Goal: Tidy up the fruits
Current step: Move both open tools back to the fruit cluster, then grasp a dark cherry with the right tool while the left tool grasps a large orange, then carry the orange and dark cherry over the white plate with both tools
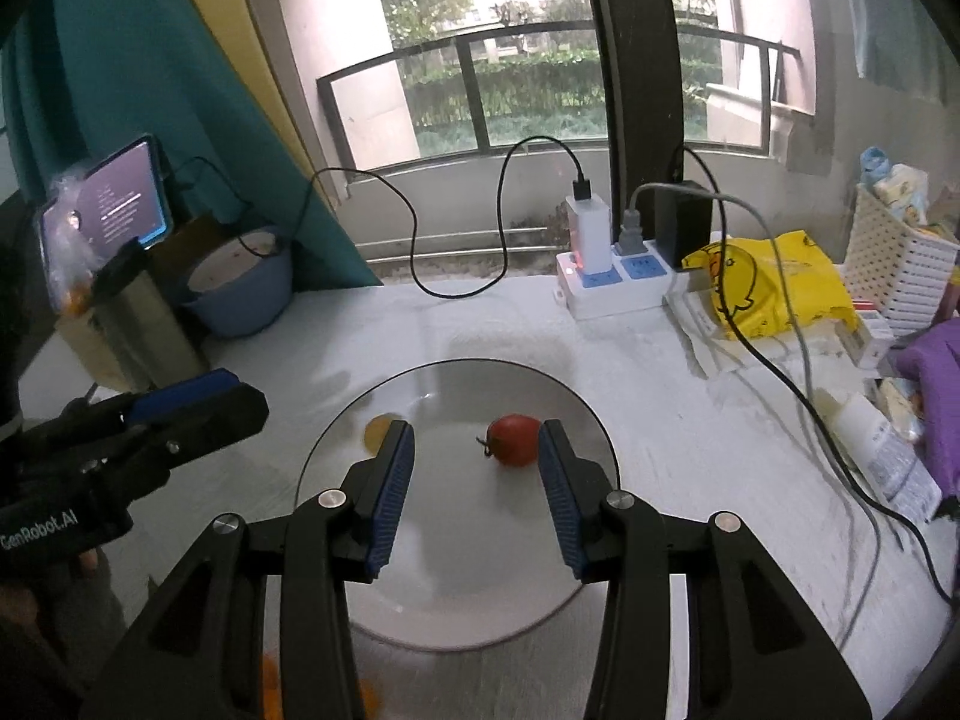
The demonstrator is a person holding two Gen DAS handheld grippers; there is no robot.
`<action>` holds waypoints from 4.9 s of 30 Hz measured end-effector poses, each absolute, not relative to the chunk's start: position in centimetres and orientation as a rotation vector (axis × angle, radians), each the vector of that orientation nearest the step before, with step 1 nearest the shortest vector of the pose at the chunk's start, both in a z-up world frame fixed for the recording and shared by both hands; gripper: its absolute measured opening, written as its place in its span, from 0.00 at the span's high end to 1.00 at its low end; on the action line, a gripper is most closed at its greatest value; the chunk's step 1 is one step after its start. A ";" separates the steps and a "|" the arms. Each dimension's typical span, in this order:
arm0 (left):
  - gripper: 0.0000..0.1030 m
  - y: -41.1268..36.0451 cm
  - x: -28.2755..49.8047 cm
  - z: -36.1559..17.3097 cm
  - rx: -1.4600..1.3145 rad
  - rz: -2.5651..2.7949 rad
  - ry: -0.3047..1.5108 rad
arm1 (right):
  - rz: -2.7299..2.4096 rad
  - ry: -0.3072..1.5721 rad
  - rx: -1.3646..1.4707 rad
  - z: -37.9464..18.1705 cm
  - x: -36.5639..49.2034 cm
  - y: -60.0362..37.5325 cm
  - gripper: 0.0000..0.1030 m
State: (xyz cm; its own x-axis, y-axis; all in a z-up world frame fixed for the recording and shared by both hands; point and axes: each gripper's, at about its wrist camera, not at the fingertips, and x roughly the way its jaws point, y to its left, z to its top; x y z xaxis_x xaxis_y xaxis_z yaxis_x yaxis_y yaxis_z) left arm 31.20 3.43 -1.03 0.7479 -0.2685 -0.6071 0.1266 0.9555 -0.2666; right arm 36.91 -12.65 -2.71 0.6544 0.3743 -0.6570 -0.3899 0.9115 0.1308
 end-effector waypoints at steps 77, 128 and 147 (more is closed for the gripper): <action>0.57 0.5 17.7 -10.8 -0.105 -0.112 0.892 | 0.553 0.921 -0.105 -10.0 21.1 -15.8 0.71; 0.57 0.7 28.9 -4.8 -0.078 -0.247 0.737 | 0.501 0.777 -0.134 -3.9 33.7 -15.2 0.71; 0.57 0.8 34.5 -7.6 -0.110 -0.267 0.821 | 0.521 0.799 -0.136 -5.9 39.5 -13.2 0.71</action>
